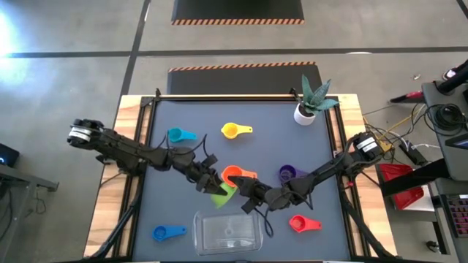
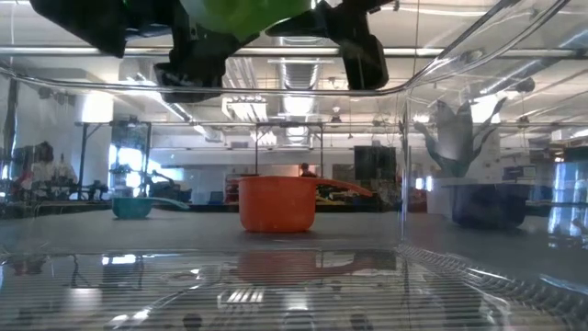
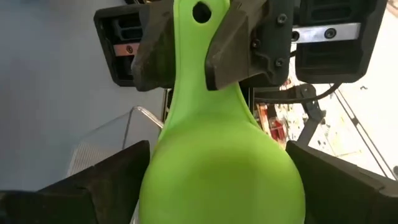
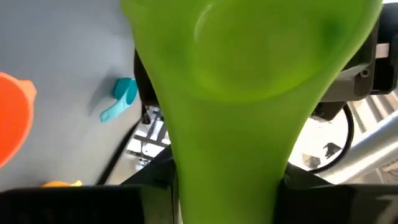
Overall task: Nest measuring cups in basket
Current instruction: Stack the green measuring cup on top of the orange measuring cup
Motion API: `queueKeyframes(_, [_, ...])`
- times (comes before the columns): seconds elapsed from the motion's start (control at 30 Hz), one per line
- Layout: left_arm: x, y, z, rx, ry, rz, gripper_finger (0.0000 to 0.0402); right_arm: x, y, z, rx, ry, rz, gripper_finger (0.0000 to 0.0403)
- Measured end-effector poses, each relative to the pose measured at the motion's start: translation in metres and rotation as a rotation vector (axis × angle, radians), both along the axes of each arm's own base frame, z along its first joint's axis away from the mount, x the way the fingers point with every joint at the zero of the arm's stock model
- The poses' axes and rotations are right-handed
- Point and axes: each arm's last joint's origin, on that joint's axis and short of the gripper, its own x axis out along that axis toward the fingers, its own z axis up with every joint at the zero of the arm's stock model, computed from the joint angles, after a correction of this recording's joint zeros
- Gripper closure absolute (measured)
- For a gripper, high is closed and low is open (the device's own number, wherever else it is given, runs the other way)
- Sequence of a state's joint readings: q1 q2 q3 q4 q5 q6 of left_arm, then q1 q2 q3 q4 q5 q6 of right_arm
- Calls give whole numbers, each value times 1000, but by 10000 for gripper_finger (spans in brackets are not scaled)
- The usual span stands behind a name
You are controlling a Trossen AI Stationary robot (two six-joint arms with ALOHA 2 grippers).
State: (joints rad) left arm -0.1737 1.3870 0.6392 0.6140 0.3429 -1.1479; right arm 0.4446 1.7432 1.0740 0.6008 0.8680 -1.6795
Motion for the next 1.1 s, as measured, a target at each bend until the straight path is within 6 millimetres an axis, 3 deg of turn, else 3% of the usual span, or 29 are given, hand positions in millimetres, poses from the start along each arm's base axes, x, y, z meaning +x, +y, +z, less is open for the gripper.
queueKeyframes(0.27, [-7,18,5,93,8,6,53,-2,-3,-8,131,-8,-70,293])
queueKeyframes(0.4, [-13,31,13,158,-32,25,52,-2,-9,-13,172,10,-128,318])
queueKeyframes(0.63, [-20,52,23,259,-76,98,51,-3,-31,-25,259,72,-237,389])
queueKeyframes(0.9, [-25,68,12,343,29,125,51,-2,-55,-30,312,92,-334,395])
queueKeyframes(1.1, [-26,79,11,322,52,179,57,-8,-76,-16,389,58,-415,395])
